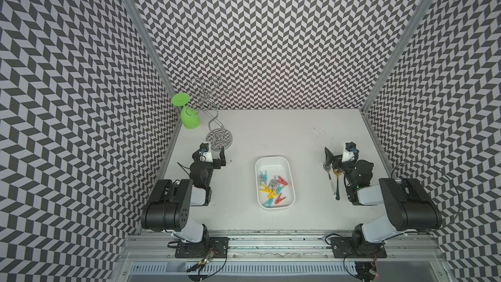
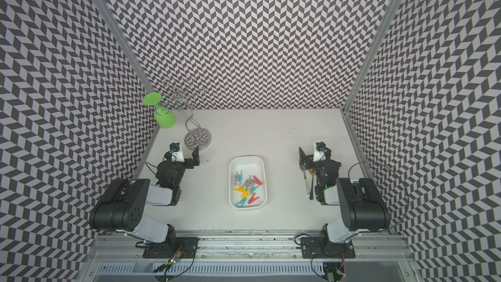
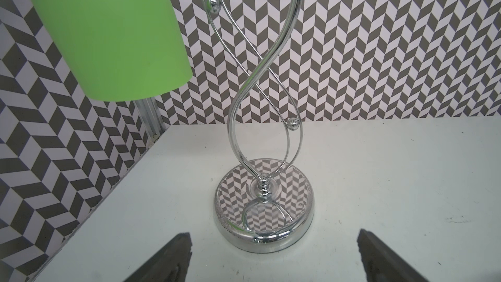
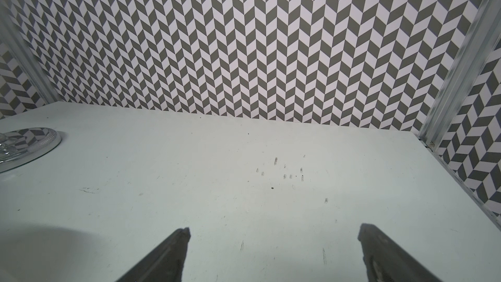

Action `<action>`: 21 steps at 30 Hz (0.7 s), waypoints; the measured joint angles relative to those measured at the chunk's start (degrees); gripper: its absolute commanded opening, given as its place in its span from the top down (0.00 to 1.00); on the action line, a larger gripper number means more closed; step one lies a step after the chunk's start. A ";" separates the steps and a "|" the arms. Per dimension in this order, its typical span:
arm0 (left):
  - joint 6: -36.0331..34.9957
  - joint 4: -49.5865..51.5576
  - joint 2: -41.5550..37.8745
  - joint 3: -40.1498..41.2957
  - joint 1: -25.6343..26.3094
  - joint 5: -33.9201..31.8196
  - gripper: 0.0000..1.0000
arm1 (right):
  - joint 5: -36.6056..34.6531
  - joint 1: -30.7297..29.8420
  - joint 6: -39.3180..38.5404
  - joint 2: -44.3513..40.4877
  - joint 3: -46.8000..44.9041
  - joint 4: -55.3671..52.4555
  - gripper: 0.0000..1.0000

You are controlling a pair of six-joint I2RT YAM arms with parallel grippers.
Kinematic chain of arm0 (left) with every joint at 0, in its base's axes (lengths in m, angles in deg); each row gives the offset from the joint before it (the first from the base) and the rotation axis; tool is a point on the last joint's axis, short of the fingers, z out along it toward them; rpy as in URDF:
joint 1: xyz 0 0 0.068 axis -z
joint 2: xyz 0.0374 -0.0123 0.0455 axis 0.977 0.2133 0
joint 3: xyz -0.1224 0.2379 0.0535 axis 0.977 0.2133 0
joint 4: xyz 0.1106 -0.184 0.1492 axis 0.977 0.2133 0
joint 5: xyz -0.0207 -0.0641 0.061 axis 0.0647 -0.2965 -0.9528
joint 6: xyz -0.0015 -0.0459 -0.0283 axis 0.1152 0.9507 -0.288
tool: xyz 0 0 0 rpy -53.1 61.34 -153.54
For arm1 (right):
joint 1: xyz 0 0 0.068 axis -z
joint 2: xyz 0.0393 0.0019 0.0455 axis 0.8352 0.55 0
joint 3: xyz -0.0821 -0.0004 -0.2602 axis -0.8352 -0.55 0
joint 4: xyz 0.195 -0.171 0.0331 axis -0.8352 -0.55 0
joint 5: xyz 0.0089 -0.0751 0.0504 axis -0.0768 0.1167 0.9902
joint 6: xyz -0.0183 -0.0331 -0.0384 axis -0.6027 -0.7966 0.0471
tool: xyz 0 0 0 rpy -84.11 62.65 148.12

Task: Take the clothespins out of the storage box
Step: Adjust the storage box at the center of the board.

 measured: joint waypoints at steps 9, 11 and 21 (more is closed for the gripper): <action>-1.11 5.31 -2.27 -1.46 1.16 -0.07 0.00 | -1.25 -3.48 -1.22 -11.78 1.88 -10.23 0.00; -1.22 11.19 -3.91 -4.85 2.62 -1.09 0.00 | -1.29 -5.51 -1.25 -14.51 5.29 -15.80 0.00; 4.44 30.23 -15.10 -13.79 6.91 -3.74 0.00 | -3.82 -20.65 5.99 -16.11 23.28 -51.01 0.00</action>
